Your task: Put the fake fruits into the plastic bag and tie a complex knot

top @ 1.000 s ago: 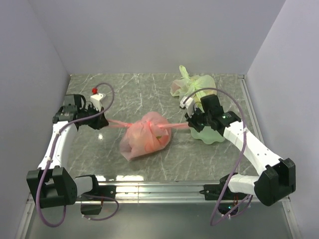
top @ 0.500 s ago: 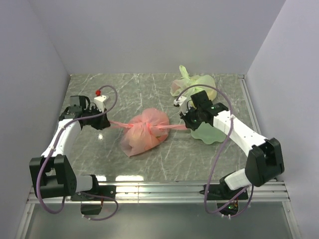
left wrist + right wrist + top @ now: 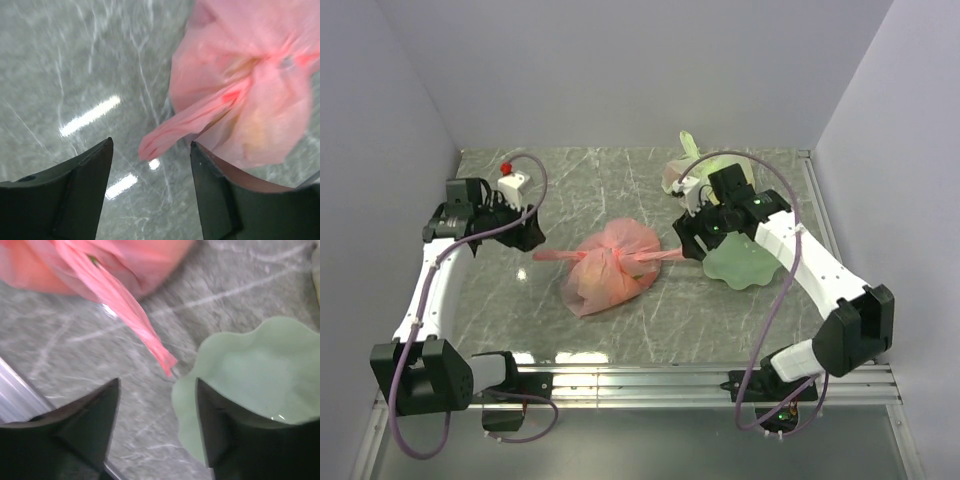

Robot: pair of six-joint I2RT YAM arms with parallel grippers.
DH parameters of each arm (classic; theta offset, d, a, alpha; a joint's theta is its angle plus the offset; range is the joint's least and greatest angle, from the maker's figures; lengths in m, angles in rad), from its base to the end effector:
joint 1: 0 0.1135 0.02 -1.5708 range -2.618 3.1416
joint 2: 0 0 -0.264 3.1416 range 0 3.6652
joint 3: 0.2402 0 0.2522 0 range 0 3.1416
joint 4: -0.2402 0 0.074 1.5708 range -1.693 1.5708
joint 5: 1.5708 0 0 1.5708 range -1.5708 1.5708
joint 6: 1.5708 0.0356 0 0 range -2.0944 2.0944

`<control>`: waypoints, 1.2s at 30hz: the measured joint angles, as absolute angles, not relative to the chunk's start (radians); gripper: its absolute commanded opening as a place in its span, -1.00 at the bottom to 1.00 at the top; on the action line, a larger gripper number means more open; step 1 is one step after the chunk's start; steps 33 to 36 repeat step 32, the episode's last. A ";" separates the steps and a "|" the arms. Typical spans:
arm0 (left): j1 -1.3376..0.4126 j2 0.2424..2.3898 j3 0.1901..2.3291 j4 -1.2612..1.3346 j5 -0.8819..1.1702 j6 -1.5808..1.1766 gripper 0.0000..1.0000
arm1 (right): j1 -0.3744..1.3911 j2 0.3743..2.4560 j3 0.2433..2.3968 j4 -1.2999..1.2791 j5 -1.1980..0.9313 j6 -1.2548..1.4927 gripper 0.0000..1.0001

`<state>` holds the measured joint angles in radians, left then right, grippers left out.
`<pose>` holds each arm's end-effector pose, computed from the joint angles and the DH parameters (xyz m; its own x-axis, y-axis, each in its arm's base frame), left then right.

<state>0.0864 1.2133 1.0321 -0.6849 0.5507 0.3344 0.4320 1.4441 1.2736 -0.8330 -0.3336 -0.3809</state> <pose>0.2477 0.0028 0.2962 -0.6302 0.2261 -0.7428 0.4987 0.8512 -0.1639 0.2640 0.1345 0.3022 -0.5045 -0.6194 -0.6015 -0.8003 0.5969 0.0566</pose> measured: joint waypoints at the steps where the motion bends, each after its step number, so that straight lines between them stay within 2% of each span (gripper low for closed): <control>1: 0.086 1.207 1.065 -0.698 0.560 0.326 0.53 | 0.432 1.432 1.292 -0.842 -0.353 -0.380 0.59; 2: 0.086 1.203 1.092 -0.707 0.567 0.319 0.70 | 0.432 1.421 1.306 -0.849 -0.370 -0.378 0.63; 3: 0.086 1.198 1.123 -0.718 0.580 0.308 0.75 | 0.431 1.408 1.323 -0.859 -0.393 -0.377 0.64; 4: 0.086 1.193 1.142 -0.723 0.587 0.300 0.98 | 0.430 1.395 1.339 -0.865 -0.414 -0.375 0.65; 9: 0.086 1.181 1.252 -0.777 0.636 0.240 0.99 | 0.380 1.335 1.376 -0.866 -0.501 -0.343 0.76; 15: 0.086 1.175 1.333 -0.822 0.619 0.162 0.99 | 0.208 1.310 1.349 -0.862 -0.515 -0.254 0.81; 16: 0.086 1.170 1.331 -0.824 0.607 0.151 0.99 | 0.173 1.300 1.313 -0.859 -0.517 -0.231 0.93; 19: 0.087 1.129 1.272 -0.814 0.577 0.127 0.99 | 0.101 1.258 1.213 -0.844 -0.507 -0.180 0.95; 26: 0.086 1.024 1.068 -0.806 0.548 0.081 0.99 | 0.094 0.995 0.937 -0.798 -0.517 -0.077 0.97; 36: 0.086 0.995 1.032 -0.794 0.517 0.063 0.99 | 0.094 0.934 0.921 -0.757 -0.523 -0.054 0.99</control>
